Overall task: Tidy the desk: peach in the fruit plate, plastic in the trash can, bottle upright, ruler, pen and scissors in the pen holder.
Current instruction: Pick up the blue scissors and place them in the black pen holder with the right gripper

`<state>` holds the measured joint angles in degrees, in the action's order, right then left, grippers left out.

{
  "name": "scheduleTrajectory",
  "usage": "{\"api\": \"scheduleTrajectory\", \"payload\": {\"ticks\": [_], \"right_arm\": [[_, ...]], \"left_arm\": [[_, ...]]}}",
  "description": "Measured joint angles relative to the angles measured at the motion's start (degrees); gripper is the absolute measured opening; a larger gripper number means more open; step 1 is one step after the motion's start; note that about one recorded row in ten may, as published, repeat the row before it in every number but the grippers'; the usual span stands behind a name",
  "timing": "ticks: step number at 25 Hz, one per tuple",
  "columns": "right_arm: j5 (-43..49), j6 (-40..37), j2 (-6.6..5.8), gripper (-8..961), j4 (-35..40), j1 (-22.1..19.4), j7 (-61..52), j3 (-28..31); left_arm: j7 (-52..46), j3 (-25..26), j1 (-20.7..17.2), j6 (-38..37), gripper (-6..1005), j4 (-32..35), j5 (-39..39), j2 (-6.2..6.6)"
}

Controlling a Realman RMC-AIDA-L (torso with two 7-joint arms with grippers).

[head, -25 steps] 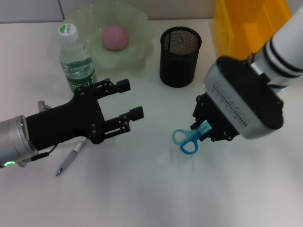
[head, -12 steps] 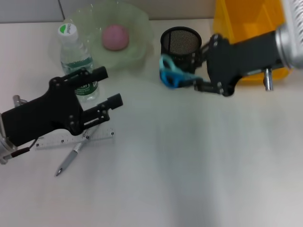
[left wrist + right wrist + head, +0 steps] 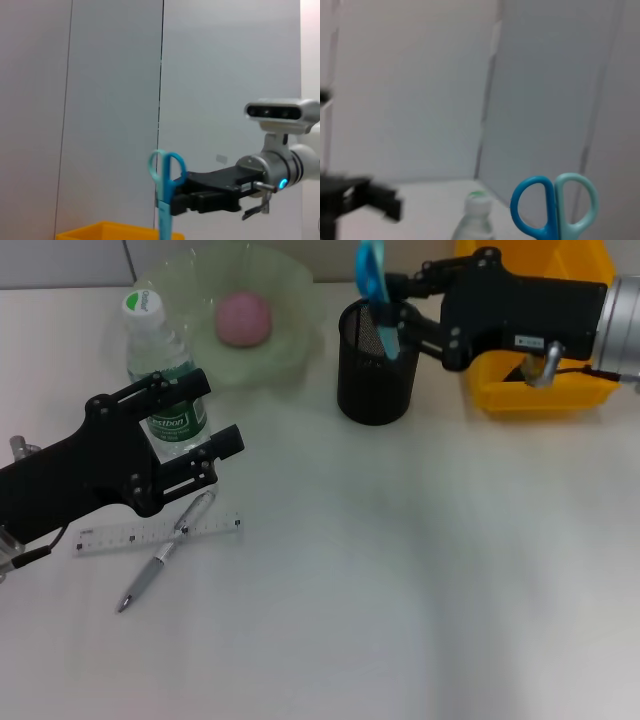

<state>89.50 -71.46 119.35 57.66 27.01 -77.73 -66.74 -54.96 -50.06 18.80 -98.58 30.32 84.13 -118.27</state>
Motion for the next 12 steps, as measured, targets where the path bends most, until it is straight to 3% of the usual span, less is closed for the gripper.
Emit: {"api": "scheduleTrajectory", "payload": {"ticks": [6,12], "right_arm": [[-8.29,3.35,-0.01,228,-10.16,1.98,1.77,0.46],[-22.93,6.92,0.14,229,-23.85,5.38,13.09,0.56]], "left_arm": [[0.04,0.0,-0.02,-0.06,698,0.07,0.0,0.05],[0.48,0.07,-0.71,-0.1,698,0.18,-0.02,-0.07]]}}
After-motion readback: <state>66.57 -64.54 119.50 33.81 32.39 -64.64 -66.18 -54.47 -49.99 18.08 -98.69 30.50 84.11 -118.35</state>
